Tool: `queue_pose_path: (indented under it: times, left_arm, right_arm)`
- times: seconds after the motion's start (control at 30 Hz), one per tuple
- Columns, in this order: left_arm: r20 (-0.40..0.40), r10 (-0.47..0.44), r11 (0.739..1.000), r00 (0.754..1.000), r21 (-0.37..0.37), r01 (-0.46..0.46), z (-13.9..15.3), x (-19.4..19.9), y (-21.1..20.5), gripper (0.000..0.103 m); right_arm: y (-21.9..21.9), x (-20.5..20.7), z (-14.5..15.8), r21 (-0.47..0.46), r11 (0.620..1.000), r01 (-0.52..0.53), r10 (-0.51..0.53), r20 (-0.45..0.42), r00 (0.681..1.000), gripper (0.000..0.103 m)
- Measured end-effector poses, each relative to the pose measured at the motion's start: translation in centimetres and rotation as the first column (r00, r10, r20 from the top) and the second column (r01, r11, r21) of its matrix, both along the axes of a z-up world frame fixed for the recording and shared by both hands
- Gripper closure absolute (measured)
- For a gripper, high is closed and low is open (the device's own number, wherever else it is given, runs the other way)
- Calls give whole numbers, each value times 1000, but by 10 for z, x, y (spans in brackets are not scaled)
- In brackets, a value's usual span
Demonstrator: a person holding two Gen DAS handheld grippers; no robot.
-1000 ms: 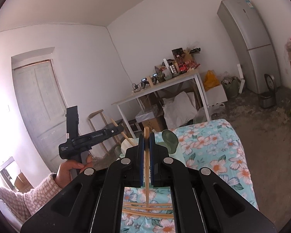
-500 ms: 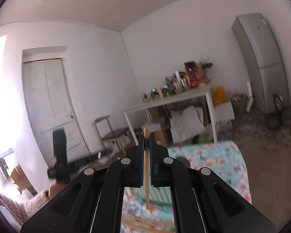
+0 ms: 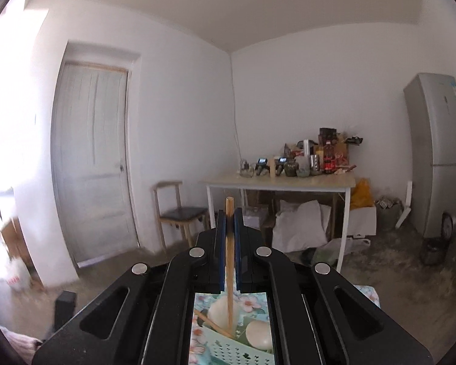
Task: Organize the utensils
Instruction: 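Lower the chopsticks into the holder and open both grippers, then move the left gripper back down to the remaining chopsticks on the bedspread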
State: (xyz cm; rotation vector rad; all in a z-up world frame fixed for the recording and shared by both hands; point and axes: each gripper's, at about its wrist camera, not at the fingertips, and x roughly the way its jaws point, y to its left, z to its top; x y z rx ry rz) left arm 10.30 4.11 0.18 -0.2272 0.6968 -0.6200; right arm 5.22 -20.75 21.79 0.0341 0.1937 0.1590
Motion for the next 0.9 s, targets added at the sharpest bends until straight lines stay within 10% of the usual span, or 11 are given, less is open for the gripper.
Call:
queue_pose_path:
  times: [0.47,0.6,0.9]
  left_arm:
    - [-24,-38,999,999,-8,37,-15,-5,-5,20]
    - [-45,-48,999,998,-8,47,-21,-5,-8,20]
    - [-56,-65,998,996,14,66,-23,-8,-18,20]
  right_arm:
    - [52,39,-74,-354,930,-100,30,-199,980,98]
    - [36,26,-67,-279,956,-86,31,-195,980,65]
    - [-14,-15,-41,16,999,-30,32,-173,984,57]
